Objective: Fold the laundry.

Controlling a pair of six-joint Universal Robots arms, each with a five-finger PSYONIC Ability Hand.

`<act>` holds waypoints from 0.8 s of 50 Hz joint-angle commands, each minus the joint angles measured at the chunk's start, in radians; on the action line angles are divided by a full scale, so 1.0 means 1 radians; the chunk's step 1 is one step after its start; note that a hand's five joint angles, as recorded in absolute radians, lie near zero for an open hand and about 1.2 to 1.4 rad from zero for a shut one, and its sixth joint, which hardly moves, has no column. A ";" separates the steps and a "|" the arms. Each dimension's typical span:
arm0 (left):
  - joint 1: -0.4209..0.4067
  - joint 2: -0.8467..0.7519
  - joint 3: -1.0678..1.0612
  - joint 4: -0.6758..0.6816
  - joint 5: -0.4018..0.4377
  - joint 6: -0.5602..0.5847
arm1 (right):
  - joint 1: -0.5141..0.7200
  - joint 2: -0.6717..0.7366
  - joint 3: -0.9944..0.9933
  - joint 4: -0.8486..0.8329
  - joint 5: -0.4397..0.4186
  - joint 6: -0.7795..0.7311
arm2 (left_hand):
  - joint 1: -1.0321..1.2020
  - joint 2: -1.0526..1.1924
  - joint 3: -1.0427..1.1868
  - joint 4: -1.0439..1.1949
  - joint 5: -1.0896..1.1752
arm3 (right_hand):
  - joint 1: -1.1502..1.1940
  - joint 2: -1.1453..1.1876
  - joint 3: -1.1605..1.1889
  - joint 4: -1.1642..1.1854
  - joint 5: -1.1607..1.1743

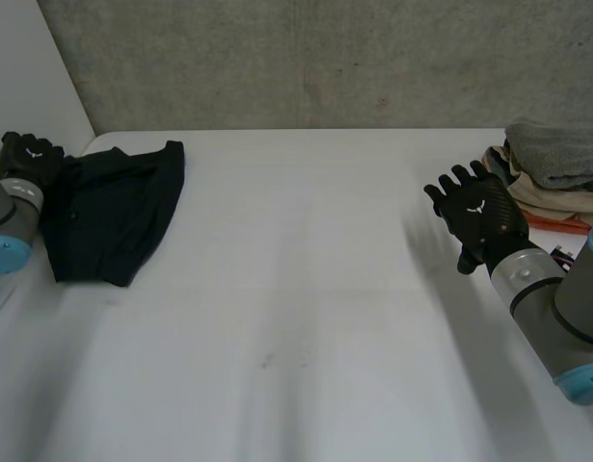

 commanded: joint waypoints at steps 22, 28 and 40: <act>-0.541 0.719 -0.612 0.043 0.248 -0.587 | -0.044 -0.092 0.073 -0.007 0.007 0.014 | 0.547 0.645 0.649 0.645 0.655 | -0.048 -0.039 -0.032 -0.036 -0.042; -0.713 0.669 -0.728 0.044 0.298 -0.611 | -0.098 -0.097 0.070 -0.010 0.009 0.031 | 0.547 0.645 0.649 0.645 0.655 | -0.048 -0.039 -0.032 -0.036 -0.042; -0.766 0.603 -0.736 0.058 0.262 -0.607 | -0.124 -0.094 0.065 0.004 0.006 0.038 | -0.653 -0.556 -0.552 -0.556 -0.545 | -0.048 -0.039 -0.032 -0.036 -0.042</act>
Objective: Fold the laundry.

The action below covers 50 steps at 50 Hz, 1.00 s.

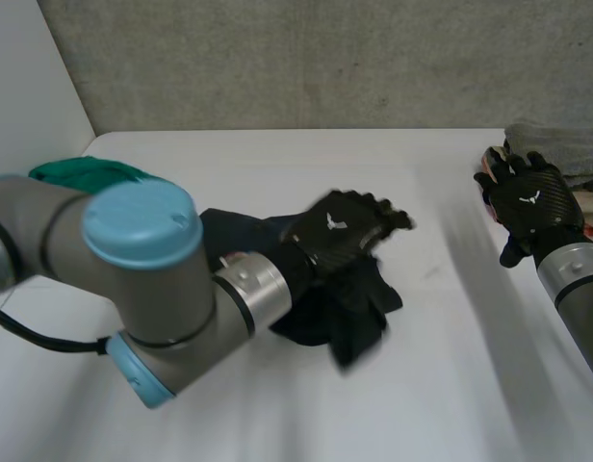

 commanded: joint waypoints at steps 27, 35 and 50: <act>0.294 0.294 -0.403 -0.027 -0.403 0.074 | 0.281 0.192 -0.368 0.565 -0.088 0.137 | -0.099 -0.181 -0.206 -0.194 -0.196 | -0.048 -0.039 -0.032 -0.036 -0.042; 0.378 0.179 -0.419 -0.032 -0.394 0.227 | 0.358 0.231 -0.369 0.545 -0.072 0.160 | -0.096 -0.178 -0.204 -0.191 -0.193 | -0.048 -0.039 -0.032 -0.036 -0.042; 0.383 0.078 -0.307 0.063 -0.416 0.272 | 0.371 0.235 -0.353 0.469 0.062 0.155 | 1.072 0.990 0.965 0.977 0.975 | -0.048 -0.039 -0.032 -0.036 -0.042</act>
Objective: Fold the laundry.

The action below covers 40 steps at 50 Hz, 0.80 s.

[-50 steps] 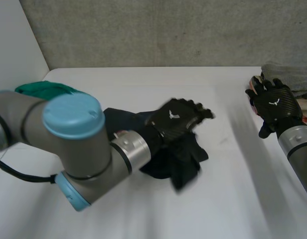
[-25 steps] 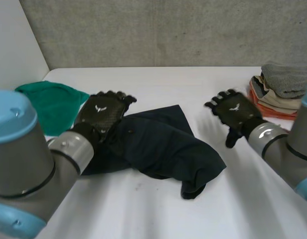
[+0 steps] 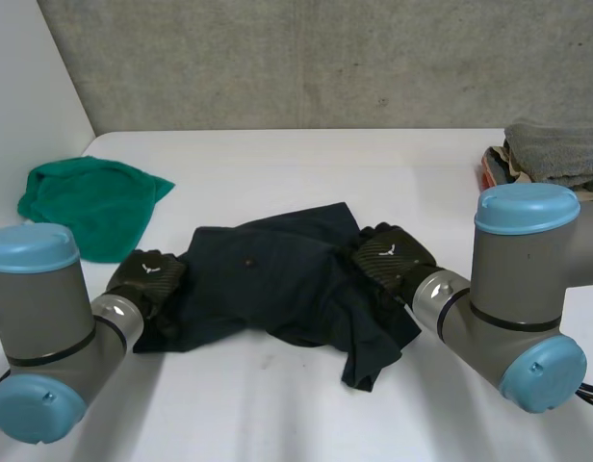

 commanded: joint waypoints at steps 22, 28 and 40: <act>-0.276 -0.037 0.518 0.306 0.151 -0.103 | -0.197 -0.235 0.166 -0.112 0.039 0.006 | 0.534 0.545 0.572 0.566 0.619 | -0.048 -0.039 -0.032 -0.036 -0.042; -0.348 -0.083 0.388 0.291 0.354 -0.160 | -0.306 -0.238 0.183 -0.124 0.035 0.003 | 0.534 0.545 0.572 0.566 0.619 | -0.048 -0.039 -0.032 -0.036 -0.042; -0.445 -0.137 0.284 0.027 0.411 -0.156 | -0.425 -0.224 0.144 -0.127 0.023 -0.014 | -0.307 -0.295 -0.269 -0.274 -0.222 | -0.048 -0.039 -0.032 -0.036 -0.042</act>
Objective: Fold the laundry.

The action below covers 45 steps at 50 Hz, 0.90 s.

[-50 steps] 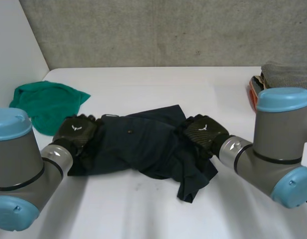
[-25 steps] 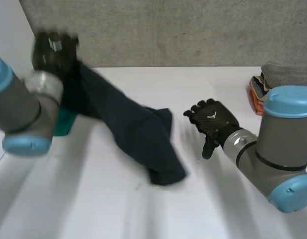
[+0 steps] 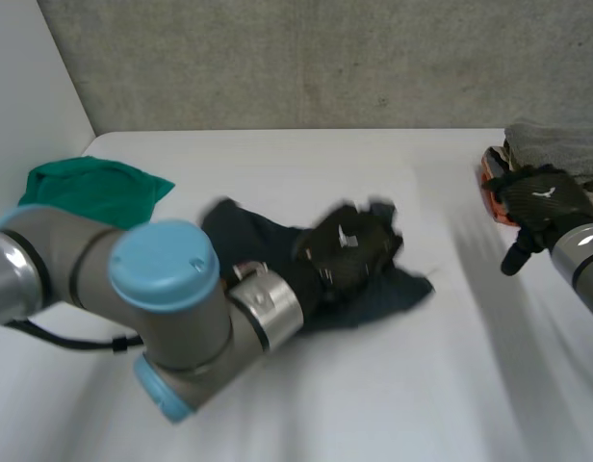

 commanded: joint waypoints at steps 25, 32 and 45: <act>0.299 -0.167 0.419 -0.298 -0.156 0.053 | 0.241 0.291 -0.387 0.358 0.018 0.401 | -0.799 -0.871 -0.871 -0.879 -0.849 | -0.048 -0.039 -0.032 -0.036 -0.042; 0.330 -0.391 0.697 -0.528 -0.151 0.180 | 0.290 0.403 -0.451 0.355 0.041 0.401 | -0.802 -0.874 -0.874 -0.882 -0.852 | -0.011 -0.002 0.005 0.001 -0.006; 0.333 -0.505 0.781 -0.648 -0.153 0.274 | 0.304 0.502 -0.513 0.303 0.118 0.269 | 0.019 -0.054 -0.053 -0.062 -0.032 | 0.828 0.837 0.844 0.840 0.833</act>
